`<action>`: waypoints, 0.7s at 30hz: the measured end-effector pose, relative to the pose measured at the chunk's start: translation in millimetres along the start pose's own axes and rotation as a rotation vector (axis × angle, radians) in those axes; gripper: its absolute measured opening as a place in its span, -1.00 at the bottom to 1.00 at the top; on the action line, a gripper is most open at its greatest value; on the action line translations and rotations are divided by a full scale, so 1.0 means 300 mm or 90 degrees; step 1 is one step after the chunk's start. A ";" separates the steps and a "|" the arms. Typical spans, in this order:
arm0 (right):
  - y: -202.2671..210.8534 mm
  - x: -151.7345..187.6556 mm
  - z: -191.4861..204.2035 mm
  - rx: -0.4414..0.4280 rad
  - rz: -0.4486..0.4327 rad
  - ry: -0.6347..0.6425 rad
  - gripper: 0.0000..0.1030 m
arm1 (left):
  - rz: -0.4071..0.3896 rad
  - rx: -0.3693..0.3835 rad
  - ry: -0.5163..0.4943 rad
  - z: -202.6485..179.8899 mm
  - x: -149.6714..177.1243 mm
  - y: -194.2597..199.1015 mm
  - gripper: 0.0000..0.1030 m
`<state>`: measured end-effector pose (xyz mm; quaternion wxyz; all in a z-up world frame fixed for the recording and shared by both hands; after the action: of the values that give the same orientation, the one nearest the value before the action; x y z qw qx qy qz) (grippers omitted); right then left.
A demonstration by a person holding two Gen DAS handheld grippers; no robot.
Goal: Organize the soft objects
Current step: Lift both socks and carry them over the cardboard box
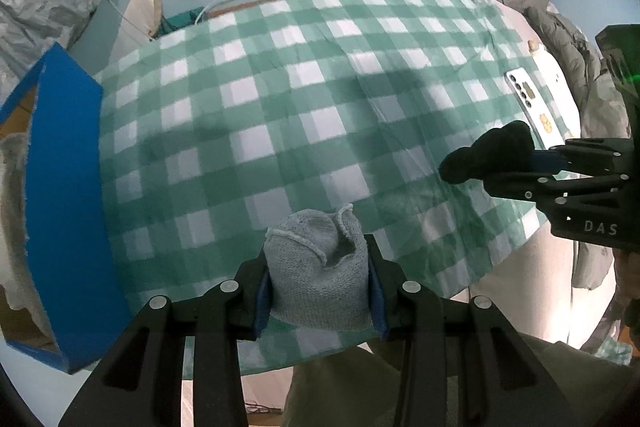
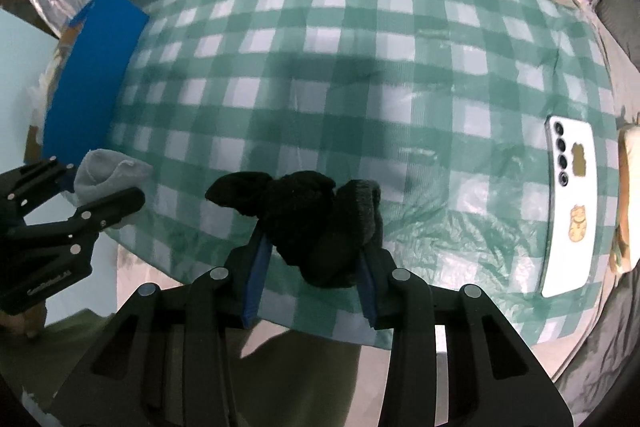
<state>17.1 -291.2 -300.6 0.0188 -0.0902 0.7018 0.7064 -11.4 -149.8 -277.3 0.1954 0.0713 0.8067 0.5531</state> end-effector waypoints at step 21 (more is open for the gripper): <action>0.249 -0.207 0.118 -0.032 -0.087 -0.011 -0.26 | -0.090 -0.024 0.033 0.119 -0.135 0.262 -0.22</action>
<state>63.0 -250.7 -217.4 0.0712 -0.1323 0.6759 0.7215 31.6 -102.6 -206.4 0.2142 -0.0044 0.8039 0.5548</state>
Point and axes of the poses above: each gripper's, at about its wrist camera, not at the fingertips, and y roughly against the way its jaws point, z to its left, x to its underside, the point moved 8 cm from there along -y, roughly the way its jaws point, and after that the axes turned 15 degrees about x, right-handed, at the moved point
